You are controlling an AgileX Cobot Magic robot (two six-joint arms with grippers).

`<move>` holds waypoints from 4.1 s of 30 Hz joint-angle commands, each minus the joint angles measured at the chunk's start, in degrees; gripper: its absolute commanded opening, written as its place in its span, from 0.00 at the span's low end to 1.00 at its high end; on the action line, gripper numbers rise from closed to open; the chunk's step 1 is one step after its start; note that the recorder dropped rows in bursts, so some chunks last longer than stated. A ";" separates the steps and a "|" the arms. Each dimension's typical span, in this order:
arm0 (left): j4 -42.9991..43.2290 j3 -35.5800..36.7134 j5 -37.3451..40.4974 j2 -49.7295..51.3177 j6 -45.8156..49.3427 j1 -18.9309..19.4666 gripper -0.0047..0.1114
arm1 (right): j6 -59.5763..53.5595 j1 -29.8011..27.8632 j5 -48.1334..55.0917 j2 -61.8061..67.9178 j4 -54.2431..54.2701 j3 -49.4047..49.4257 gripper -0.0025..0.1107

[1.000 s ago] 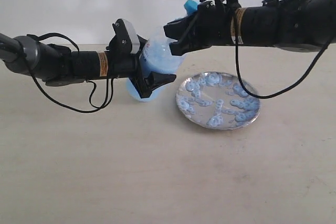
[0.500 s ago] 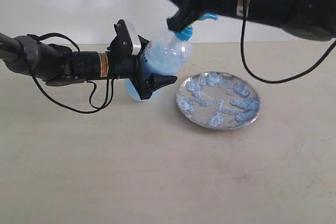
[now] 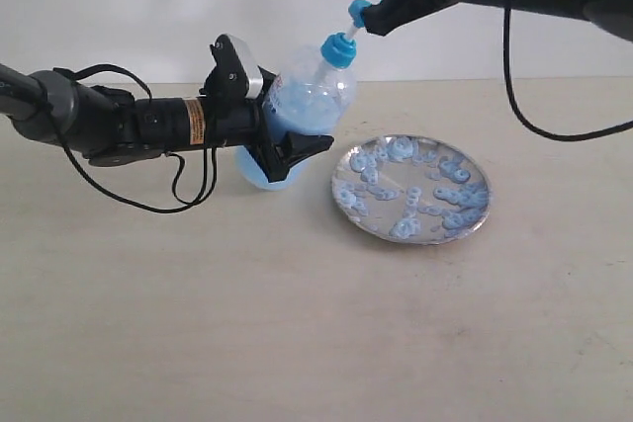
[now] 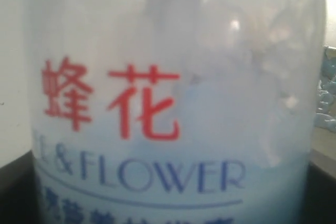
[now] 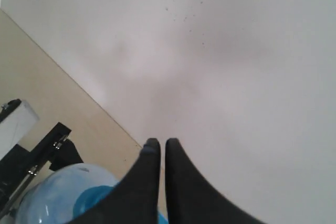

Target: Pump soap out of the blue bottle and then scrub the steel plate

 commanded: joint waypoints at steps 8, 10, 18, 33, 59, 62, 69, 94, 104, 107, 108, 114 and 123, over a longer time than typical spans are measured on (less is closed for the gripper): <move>3.76 0.13 -4.49 -0.22 -4.72 -0.21 0.08 | 1.26 -0.10 5.88 -3.26 -1.60 6.66 0.02; 3.76 0.13 -4.49 -0.22 -4.72 -0.21 0.08 | 1.15 -0.10 3.59 -3.26 -1.87 7.12 0.02; 3.76 0.13 -5.14 -0.22 -4.72 -0.21 0.08 | 1.85 -0.10 -0.70 -3.26 -1.87 7.12 0.02; 3.76 0.13 -5.38 -0.22 -4.72 -0.21 0.08 | -2.92 -0.10 -7.42 2.03 2.86 7.12 0.02; 3.76 0.13 -5.60 -0.22 -4.72 -0.21 0.08 | -11.43 0.14 -17.41 4.71 13.49 7.12 0.02; 3.76 0.13 -5.60 -0.22 -4.72 -0.21 0.08 | -11.43 0.54 -16.80 5.28 13.49 7.12 0.02; 3.76 0.13 -5.60 -0.22 -4.72 -0.21 0.08 | -9.89 0.54 -13.40 5.93 12.75 7.12 0.02; 1.59 0.13 -8.94 -0.22 -8.15 -0.21 0.08 | -21.16 0.54 -20.02 10.67 25.13 7.12 0.02; 0.21 1.99 -15.25 -0.22 -12.72 3.13 0.08 | -29.54 0.41 -12.39 -8.60 34.21 11.91 0.02; 0.31 3.14 -15.78 -0.22 -13.53 4.24 0.08 | -32.24 0.41 -14.45 -15.02 34.34 18.00 0.02; 0.33 3.46 -15.78 -0.22 -13.79 4.55 0.08 | -32.24 0.41 -14.09 -16.89 34.44 20.00 0.02; 1.26 3.83 -12.45 -0.22 -13.79 5.03 0.26 | -29.10 0.41 -8.59 -22.22 36.31 29.79 0.02; 5.97 3.83 -7.58 -0.22 -23.81 5.03 0.98 | -29.12 0.41 -6.16 -22.67 36.31 33.27 0.02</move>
